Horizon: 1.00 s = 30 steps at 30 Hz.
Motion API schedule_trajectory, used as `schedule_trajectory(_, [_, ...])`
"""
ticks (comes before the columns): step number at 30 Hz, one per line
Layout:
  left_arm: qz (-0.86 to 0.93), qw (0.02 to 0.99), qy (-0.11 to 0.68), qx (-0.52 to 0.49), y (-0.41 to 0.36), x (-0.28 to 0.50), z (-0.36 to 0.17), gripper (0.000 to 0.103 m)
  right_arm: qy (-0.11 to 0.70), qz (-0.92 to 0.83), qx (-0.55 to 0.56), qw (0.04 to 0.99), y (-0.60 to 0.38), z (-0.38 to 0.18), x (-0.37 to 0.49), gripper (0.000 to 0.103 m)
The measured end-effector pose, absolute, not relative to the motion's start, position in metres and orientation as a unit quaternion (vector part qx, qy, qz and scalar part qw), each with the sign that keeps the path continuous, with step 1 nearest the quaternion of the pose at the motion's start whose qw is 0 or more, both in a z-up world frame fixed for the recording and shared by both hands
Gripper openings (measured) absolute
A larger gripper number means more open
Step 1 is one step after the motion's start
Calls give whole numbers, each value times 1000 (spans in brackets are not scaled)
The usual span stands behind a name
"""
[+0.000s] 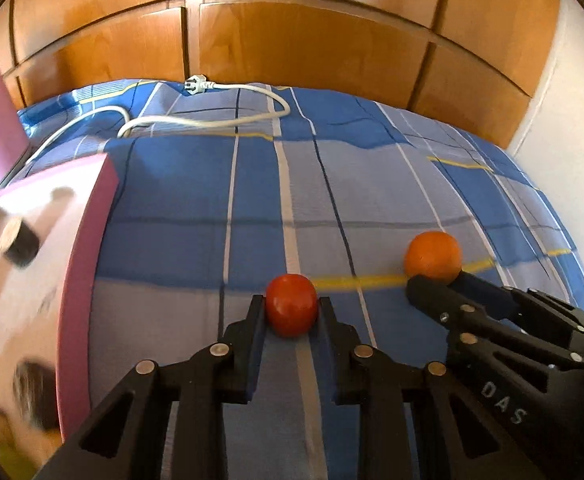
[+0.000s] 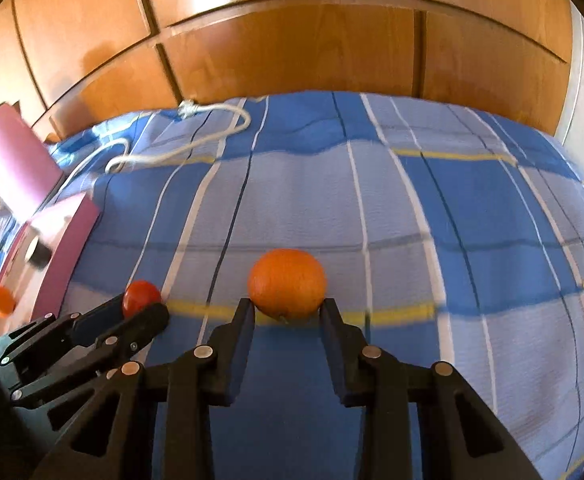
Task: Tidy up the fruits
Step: 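Grasp the red tomato with the left tool while the right tool grasps the orange, then lift the red tomato with the left tool while the right tool lifts the orange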
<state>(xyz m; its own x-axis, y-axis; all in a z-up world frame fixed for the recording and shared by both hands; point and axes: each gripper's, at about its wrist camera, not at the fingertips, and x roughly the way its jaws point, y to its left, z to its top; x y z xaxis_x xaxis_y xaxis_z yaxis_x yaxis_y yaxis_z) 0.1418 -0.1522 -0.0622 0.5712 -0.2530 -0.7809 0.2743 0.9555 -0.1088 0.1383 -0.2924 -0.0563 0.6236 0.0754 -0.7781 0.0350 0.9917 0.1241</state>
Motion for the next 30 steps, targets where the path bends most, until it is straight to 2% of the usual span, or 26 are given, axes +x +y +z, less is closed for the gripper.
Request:
schedule_trajectory(11, [-166,891,422,14,-138,74,-65,25,447,36,64,891,-283,-55,68,33])
schedule_trajectory(18, [-174,893,414,9,-134,69,-68,25,443,34,52,894,-278,-56,43,34])
schedule_trajectory(24, [-178,894,411,14,-132,66,-68,25,432,24,44,900,-275,-57,50,40])
schedule_trajectory(25, [-178,894,411,12,-131,67,-68,26,431,21,44,901,-274,-57,51,47])
schedule_trajectory(28, [-179,894,411,8,-131,67,-68,26,425,3,44,904,-275,-56,55,53])
schedule_trajectory(30, [-178,895,409,10,-131,66,-68,26,422,-1,48,905,-278,-57,58,53])
